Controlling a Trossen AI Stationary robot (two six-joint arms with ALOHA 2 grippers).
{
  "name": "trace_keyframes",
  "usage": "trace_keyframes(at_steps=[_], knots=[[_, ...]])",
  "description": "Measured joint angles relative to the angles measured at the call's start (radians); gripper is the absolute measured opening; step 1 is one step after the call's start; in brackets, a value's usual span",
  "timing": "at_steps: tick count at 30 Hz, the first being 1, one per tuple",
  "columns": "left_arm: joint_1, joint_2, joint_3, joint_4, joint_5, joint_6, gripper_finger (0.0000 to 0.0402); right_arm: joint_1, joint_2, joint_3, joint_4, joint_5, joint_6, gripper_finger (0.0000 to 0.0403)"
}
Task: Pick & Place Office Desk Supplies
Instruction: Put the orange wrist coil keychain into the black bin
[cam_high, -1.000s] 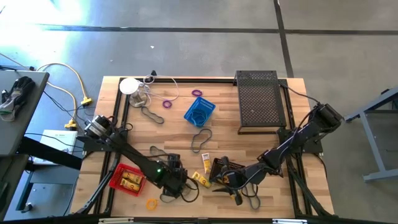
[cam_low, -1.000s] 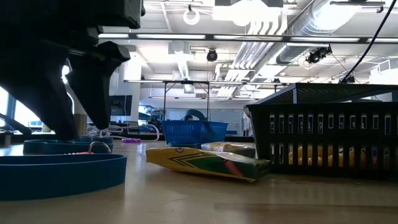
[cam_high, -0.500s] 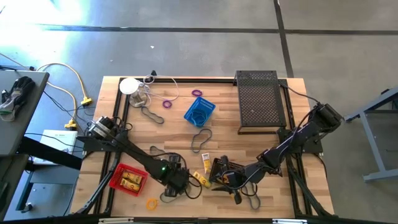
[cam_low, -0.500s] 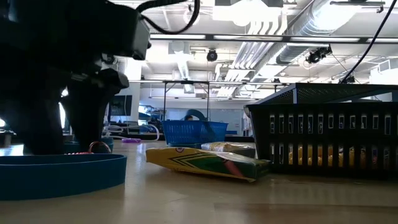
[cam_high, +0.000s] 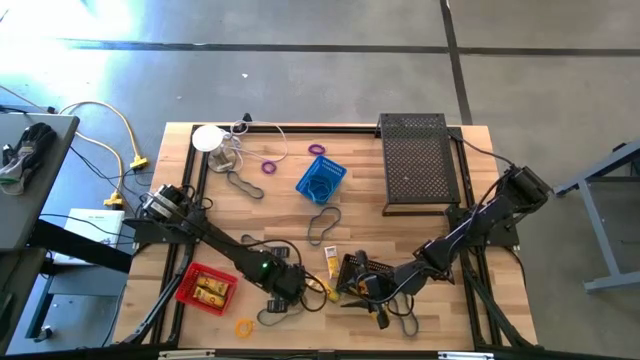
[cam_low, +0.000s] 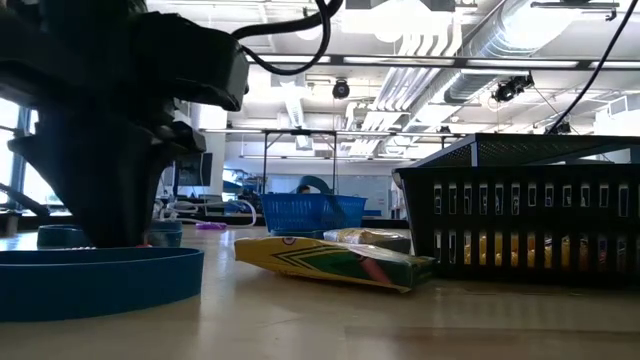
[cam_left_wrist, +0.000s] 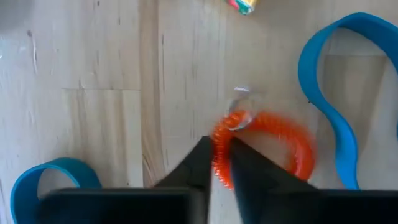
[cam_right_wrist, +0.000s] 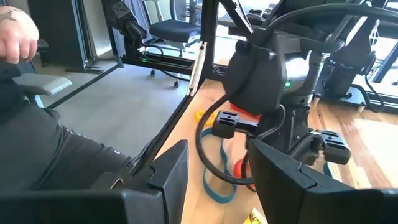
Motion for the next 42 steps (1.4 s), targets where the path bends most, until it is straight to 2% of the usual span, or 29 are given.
trace_keyframes(at_steps=[5, 9, 15, 20, 27, 34, 39, 42], knots=[[0.013, -0.025, -0.002, 0.001, -0.020, 0.034, 0.0007, 0.020, 0.000, 0.000, -0.017, -0.020, 0.007, 0.0155], [-0.006, -0.085, -0.002, -0.053, -0.163, 0.089, 0.0004, 0.035, 0.000, 0.000, -0.018, -0.022, 0.051, 0.0155], [-0.055, -0.190, 0.017, -0.032, -0.349, 0.099, 0.0002, 0.040, 0.000, 0.000, -0.018, -0.017, 0.102, 0.0155], [-0.102, -0.237, 0.025, 0.148, -0.581, 0.157, 0.0002, 0.021, 0.000, 0.000, -0.022, 0.039, 0.192, 0.0155], [-0.117, -0.227, 0.025, 0.417, -0.830, 0.256, 0.0001, -0.025, 0.027, 0.000, -0.036, 0.066, 0.294, 0.0155], [-0.117, -0.209, 0.025, 0.581, -0.840, 0.320, 0.0001, -0.068, 0.102, 0.000, 0.031, 0.071, 0.326, 0.0155], [-0.117, -0.204, 0.025, 0.619, -0.844, 0.356, 0.0001, -0.075, 0.159, 0.000, 0.179, 0.075, 0.233, 0.0155], [-0.117, -0.202, 0.025, 0.615, -0.844, 0.357, 0.0001, -0.074, 0.169, -0.001, 0.241, 0.123, 0.181, 0.0155]])
